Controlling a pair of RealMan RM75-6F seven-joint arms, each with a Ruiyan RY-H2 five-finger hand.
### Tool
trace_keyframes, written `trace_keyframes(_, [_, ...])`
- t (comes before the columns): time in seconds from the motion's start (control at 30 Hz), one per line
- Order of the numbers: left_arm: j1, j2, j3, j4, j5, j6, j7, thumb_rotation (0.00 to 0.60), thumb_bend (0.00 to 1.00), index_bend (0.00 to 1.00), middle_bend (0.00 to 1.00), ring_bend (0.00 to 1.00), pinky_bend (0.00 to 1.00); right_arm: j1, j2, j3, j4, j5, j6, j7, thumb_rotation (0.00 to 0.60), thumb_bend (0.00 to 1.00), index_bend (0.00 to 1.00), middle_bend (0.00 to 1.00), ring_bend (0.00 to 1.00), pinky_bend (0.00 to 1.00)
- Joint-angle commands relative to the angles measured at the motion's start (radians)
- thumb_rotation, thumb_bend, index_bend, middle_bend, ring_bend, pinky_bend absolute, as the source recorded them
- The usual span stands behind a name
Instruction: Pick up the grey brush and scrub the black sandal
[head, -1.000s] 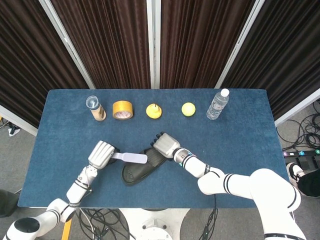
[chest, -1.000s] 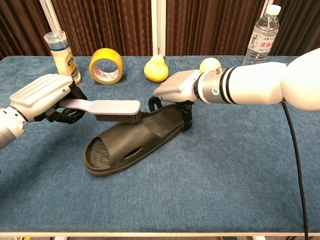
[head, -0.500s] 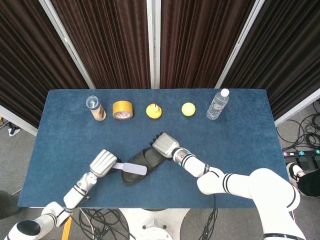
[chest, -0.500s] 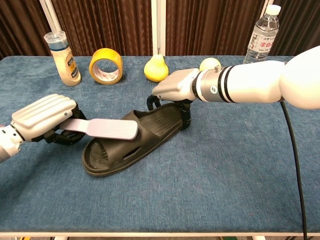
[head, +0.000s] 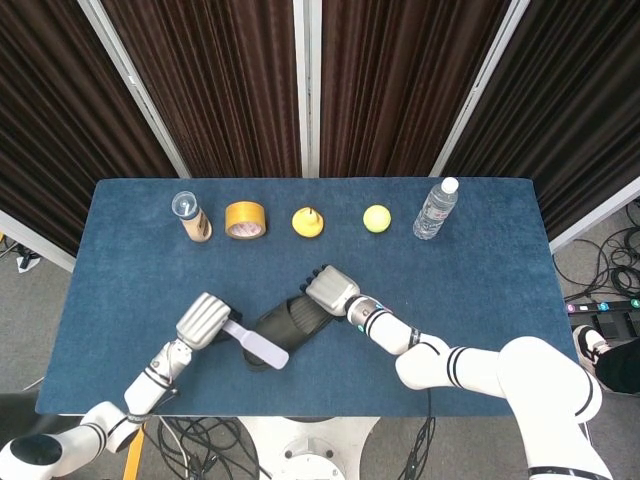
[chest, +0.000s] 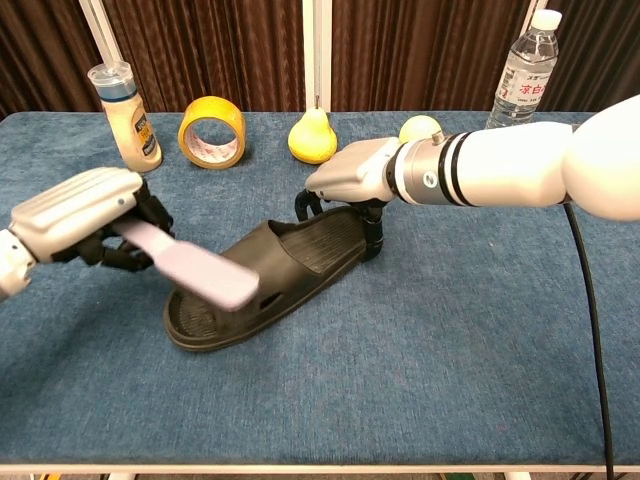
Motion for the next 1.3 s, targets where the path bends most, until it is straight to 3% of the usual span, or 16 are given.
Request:
trace_keyframes(0.03, [-0.028, -0.011, -0.049, 0.003, -0.06, -0.078, 0.016, 0.6, 0.59, 1.0, 1.0, 1.0, 1.0, 0.001, 0.0, 0.001, -0.003, 0.0, 0.002, -0.001, 0.6, 0.24, 0.45, 0.42, 0.19, 0.25])
trace_keyframes(0.3, [-0.025, -0.066, -0.102, 0.031, -0.127, -0.108, 0.064, 0.6, 0.59, 1.0, 1.0, 1.0, 1.0, 0.003, -0.006, -0.001, 0.0, 0.003, 0.0, -0.003, 0.6, 0.24, 0.45, 0.42, 0.19, 0.25])
trace_keyframes(0.6, [0.013, -0.09, 0.004, 0.104, -0.039, -0.061, 0.127, 0.6, 0.59, 1.0, 1.0, 1.0, 1.0, 0.004, -0.002, 0.003, -0.005, -0.001, 0.001, 0.002, 0.6, 0.24, 0.46, 0.42, 0.2, 0.25])
trace_keyframes(0.9, [0.068, -0.025, 0.07, 0.001, 0.024, 0.028, 0.133, 0.6, 0.59, 1.0, 1.0, 1.0, 1.0, 0.003, 0.001, -0.001, -0.007, -0.001, 0.002, 0.002, 0.6, 0.24, 0.46, 0.42, 0.2, 0.25])
trace_keyframes(1.07, [0.062, 0.004, 0.016, -0.055, -0.002, 0.059, 0.131, 0.6, 0.59, 1.0, 1.0, 1.0, 1.0, 0.003, 0.004, -0.002, -0.011, 0.0, 0.004, 0.001, 0.6, 0.24, 0.46, 0.42, 0.2, 0.25])
trace_keyframes(1.17, [0.037, 0.003, -0.049, -0.073, -0.06, 0.014, 0.12, 0.6, 0.59, 1.0, 1.0, 1.0, 1.0, 0.004, 0.003, -0.002, -0.012, 0.003, 0.004, -0.001, 0.6, 0.24, 0.46, 0.42, 0.2, 0.25])
trace_keyframes(1.3, [0.004, -0.022, -0.1, -0.05, -0.114, -0.06, 0.132, 0.6, 0.59, 1.0, 1.0, 1.0, 1.0, 0.007, 0.001, -0.001, -0.015, 0.003, 0.005, -0.003, 0.6, 0.24, 0.46, 0.42, 0.2, 0.25])
